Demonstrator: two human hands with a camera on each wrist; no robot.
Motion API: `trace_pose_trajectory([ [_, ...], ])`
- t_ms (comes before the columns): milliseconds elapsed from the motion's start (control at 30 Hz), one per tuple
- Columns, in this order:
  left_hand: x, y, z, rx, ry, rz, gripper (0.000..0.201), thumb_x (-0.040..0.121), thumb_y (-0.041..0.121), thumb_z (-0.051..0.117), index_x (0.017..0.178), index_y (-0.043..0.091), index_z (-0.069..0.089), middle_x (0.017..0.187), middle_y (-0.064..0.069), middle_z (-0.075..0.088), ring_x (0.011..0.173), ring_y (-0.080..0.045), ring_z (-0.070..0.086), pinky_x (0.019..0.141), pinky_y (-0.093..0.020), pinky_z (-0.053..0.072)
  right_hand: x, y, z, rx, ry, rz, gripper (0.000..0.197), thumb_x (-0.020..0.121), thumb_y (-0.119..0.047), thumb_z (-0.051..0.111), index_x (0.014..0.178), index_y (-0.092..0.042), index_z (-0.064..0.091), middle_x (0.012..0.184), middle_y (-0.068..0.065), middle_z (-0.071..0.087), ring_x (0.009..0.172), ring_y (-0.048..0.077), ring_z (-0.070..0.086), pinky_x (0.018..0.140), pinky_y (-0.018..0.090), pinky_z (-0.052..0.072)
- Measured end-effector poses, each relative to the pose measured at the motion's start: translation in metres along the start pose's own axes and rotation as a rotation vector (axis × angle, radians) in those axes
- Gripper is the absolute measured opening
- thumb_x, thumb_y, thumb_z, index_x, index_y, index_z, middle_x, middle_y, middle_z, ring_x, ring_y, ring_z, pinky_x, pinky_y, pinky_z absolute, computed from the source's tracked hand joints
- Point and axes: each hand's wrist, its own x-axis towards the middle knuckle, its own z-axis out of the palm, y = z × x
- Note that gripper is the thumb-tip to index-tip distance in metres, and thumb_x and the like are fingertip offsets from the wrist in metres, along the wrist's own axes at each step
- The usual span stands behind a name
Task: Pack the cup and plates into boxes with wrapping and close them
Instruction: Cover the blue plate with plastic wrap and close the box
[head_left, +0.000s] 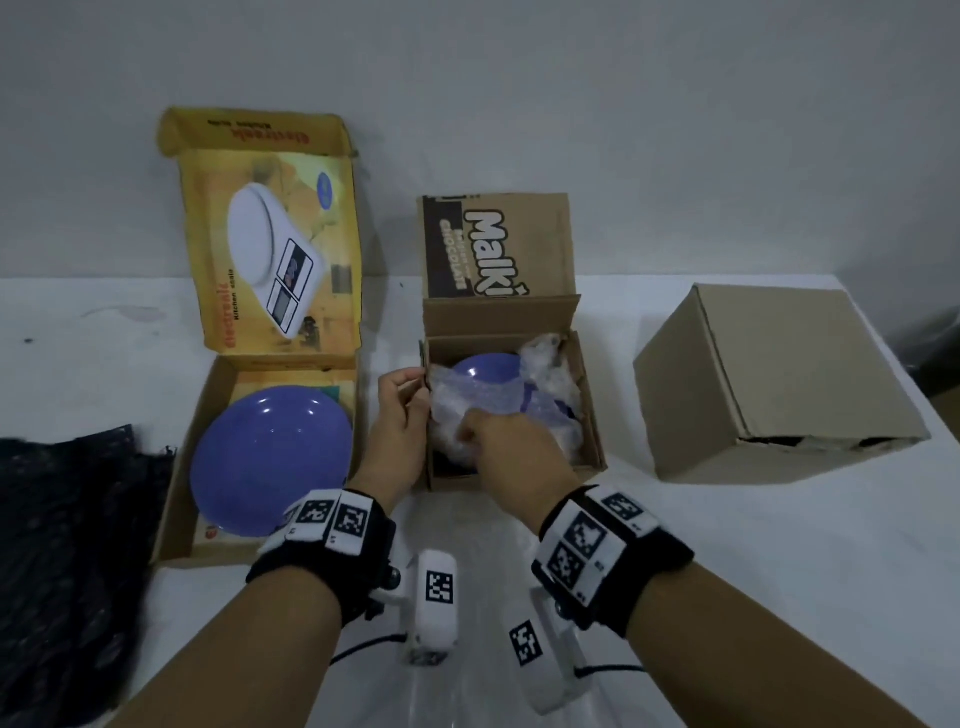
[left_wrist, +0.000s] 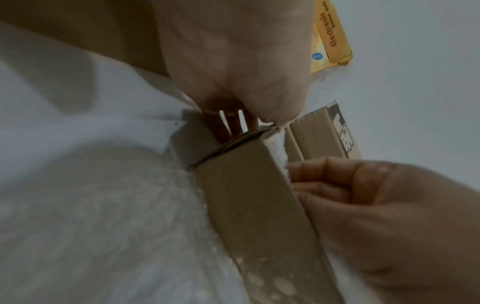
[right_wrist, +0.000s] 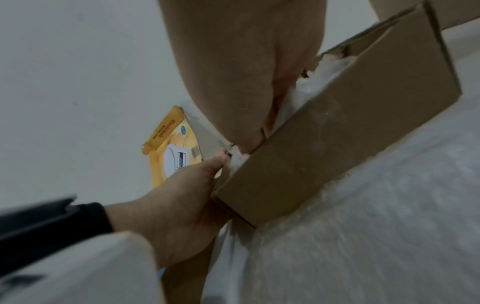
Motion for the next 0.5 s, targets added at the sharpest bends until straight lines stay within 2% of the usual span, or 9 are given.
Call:
trace_pose_trajectory([
  [67,0.001,-0.007,0.001,0.012,0.023,0.018,0.019,0.1,0.026,0.038,0.119,0.025,0.038,0.11,0.003,0.057,0.1,-0.02,0.058,0.089,-0.043,0.051,0.005,-0.002,-0.005,-0.068,-0.058,-0.041,0.025,0.095,-0.023,0.047,0.111,-0.022,0.066,0.112,0.005,0.067,0.105,0.026,0.059,0.093,0.036,0.041],
  [100,0.001,-0.009,0.001,0.022,0.032,0.024,0.021,0.098,0.029,0.038,0.119,0.027,0.038,0.111,0.001,0.057,0.1,-0.022,0.059,0.089,-0.047,0.051,0.007,-0.002,-0.009,-0.102,-0.101,-0.051,0.025,0.095,-0.027,0.047,0.106,-0.025,0.069,0.111,0.001,0.067,0.107,0.024,0.055,0.098,0.038,0.033],
  [167,0.001,-0.012,0.002,0.031,0.039,0.03,0.022,0.099,0.027,0.036,0.121,0.027,0.037,0.114,-0.004,0.057,0.101,-0.024,0.06,0.089,-0.051,0.051,0.012,-0.001,-0.013,-0.092,-0.18,-0.046,0.025,0.095,-0.031,0.047,0.098,-0.029,0.072,0.11,-0.004,0.067,0.109,0.022,0.049,0.103,0.044,0.022],
  [233,0.001,-0.011,0.003,0.037,0.049,0.038,0.021,0.101,0.022,0.034,0.122,0.026,0.036,0.114,-0.004,0.056,0.1,-0.023,0.06,0.089,-0.052,0.051,0.017,-0.002,-0.011,-0.064,-0.21,-0.009,0.025,0.093,-0.033,0.049,0.097,-0.029,0.073,0.11,-0.005,0.067,0.11,0.022,0.049,0.106,0.047,0.019],
  [333,0.0,-0.01,0.004,0.028,0.053,0.046,0.022,0.1,0.022,0.035,0.122,0.027,0.036,0.115,-0.003,0.055,0.103,-0.023,0.059,0.09,-0.05,0.051,0.023,-0.007,-0.006,-0.054,-0.146,0.099,0.023,0.089,-0.032,0.056,0.108,-0.026,0.068,0.113,-0.001,0.066,0.113,0.023,0.053,0.111,0.049,0.019],
  [400,0.0,-0.011,0.004,0.007,0.053,0.049,0.023,0.101,0.018,0.036,0.122,0.026,0.037,0.113,0.001,0.055,0.103,-0.023,0.059,0.089,-0.048,0.052,0.025,-0.013,-0.001,-0.059,-0.116,0.164,0.045,0.087,-0.027,0.058,0.13,-0.018,0.05,0.122,0.006,0.06,0.119,0.027,0.051,0.111,0.048,0.021],
  [433,0.0,-0.011,0.004,-0.001,0.053,0.051,0.023,0.101,0.017,0.036,0.122,0.026,0.037,0.112,0.003,0.056,0.1,-0.022,0.06,0.087,-0.047,0.052,0.027,-0.015,0.002,-0.078,-0.094,0.179,0.054,0.086,-0.027,0.059,0.135,-0.015,0.041,0.125,0.008,0.057,0.119,0.028,0.051,0.11,0.046,0.026],
  [500,0.0,-0.012,0.004,0.01,0.052,0.066,0.022,0.101,0.018,0.036,0.122,0.025,0.037,0.109,0.005,0.056,0.095,-0.019,0.059,0.083,-0.045,0.052,0.03,-0.019,0.005,-0.109,-0.047,0.188,0.056,0.084,-0.028,0.061,0.134,-0.013,0.039,0.124,0.01,0.058,0.114,0.028,0.055,0.1,0.04,0.04],
])
